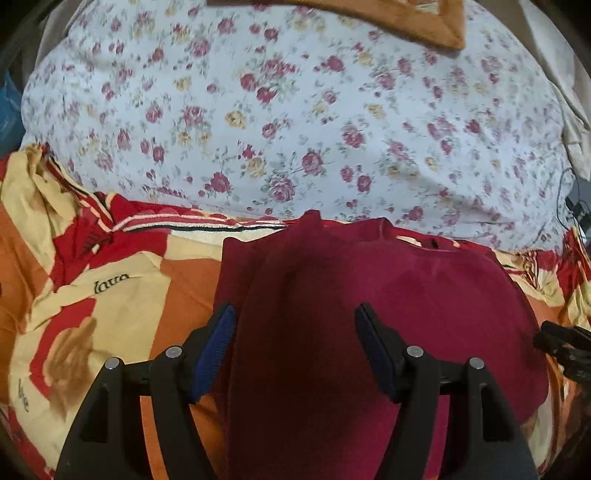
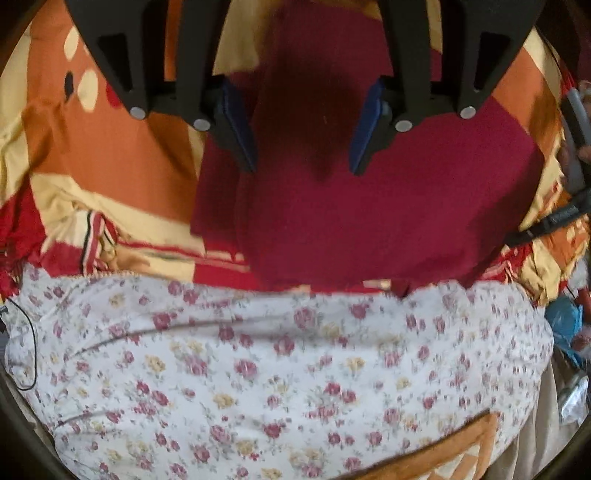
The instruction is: Fold small clothes
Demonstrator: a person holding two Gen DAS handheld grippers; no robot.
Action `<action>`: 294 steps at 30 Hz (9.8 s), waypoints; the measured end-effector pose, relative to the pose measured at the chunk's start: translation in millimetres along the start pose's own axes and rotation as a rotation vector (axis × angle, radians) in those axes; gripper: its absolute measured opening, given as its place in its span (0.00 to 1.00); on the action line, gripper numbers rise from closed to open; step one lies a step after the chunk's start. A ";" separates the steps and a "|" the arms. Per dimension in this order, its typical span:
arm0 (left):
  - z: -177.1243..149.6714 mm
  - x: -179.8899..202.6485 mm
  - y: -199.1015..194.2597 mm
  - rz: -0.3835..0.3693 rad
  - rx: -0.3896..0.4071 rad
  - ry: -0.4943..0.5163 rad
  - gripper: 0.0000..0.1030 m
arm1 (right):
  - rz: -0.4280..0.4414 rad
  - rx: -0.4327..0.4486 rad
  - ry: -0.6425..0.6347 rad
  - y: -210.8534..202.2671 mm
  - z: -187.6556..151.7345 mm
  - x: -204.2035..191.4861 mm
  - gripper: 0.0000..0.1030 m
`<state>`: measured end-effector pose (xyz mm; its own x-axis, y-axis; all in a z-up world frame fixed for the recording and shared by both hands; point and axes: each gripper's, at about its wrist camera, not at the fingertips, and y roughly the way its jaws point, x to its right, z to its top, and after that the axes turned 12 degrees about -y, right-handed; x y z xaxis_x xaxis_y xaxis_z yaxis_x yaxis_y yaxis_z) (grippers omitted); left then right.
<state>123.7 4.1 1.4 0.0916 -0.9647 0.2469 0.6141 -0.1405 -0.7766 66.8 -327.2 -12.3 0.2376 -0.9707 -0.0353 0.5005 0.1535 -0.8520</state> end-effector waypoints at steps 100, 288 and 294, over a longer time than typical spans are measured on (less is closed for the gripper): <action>-4.6 -70.7 50.3 -0.164 -0.244 -0.254 0.60 | 0.153 0.133 0.031 35.7 4.8 -68.4 0.63; -54.7 120.7 58.0 -0.380 -0.345 0.039 0.61 | 0.159 0.132 0.249 -5.0 -25.1 50.8 0.36; -54.3 121.3 63.8 -0.386 -0.349 0.048 0.67 | 0.082 0.173 0.273 -12.0 -25.9 62.4 0.81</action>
<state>131.4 -134.0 -49.6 -0.1311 -0.8358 0.5332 0.2975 -0.5462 -0.7831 54.1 -394.4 -17.7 0.0629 -0.9638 -0.2590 0.6287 0.2398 -0.7398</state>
